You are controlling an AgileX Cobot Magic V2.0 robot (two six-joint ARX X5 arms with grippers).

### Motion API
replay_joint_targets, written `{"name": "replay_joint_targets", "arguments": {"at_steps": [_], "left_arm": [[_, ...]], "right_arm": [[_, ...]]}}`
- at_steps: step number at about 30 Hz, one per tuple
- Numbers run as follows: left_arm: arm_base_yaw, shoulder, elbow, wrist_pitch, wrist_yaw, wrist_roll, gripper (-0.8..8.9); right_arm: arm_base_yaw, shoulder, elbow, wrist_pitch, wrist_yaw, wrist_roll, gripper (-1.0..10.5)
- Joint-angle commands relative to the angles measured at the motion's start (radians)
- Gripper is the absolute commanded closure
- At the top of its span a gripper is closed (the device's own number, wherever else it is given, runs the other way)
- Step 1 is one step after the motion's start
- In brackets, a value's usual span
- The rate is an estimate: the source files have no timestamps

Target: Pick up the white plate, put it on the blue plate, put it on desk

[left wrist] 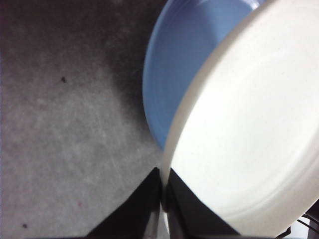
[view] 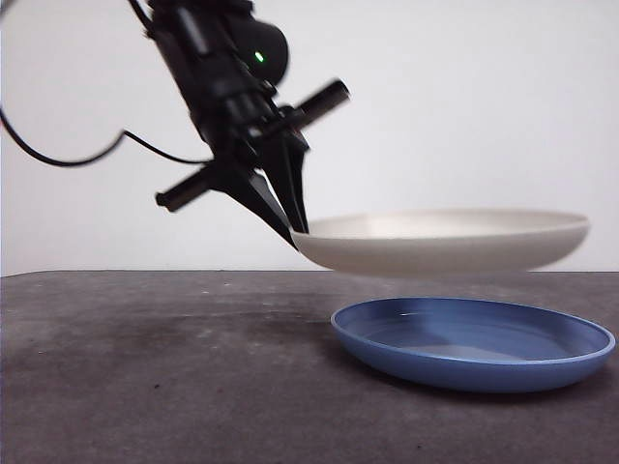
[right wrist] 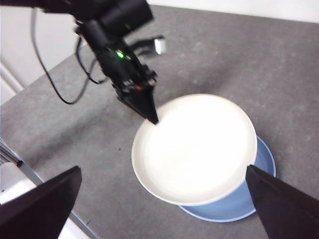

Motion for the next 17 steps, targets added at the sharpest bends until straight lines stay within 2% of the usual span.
{"name": "replay_joint_targets", "arguments": {"at_steps": [1,6,10,17], "left_arm": [[-0.022,0.086,0.097,-0.034,-0.006,0.004,8.02],[-0.051,0.191,0.229,-0.085,-0.013,0.004,8.02],[-0.07,0.259,0.327,-0.142,-0.068,0.013,8.02],[-0.078,0.301,0.378,-0.189,-0.104,0.028,8.03]], "right_arm": [[0.004,0.001,0.028,0.003,0.003,0.01,3.5],[0.004,0.001,0.037,0.0,0.002,0.01,3.5],[0.004,0.001,0.039,-0.008,-0.005,0.01,3.5],[0.004,0.001,0.039,-0.012,-0.005,0.01,3.5]]}}
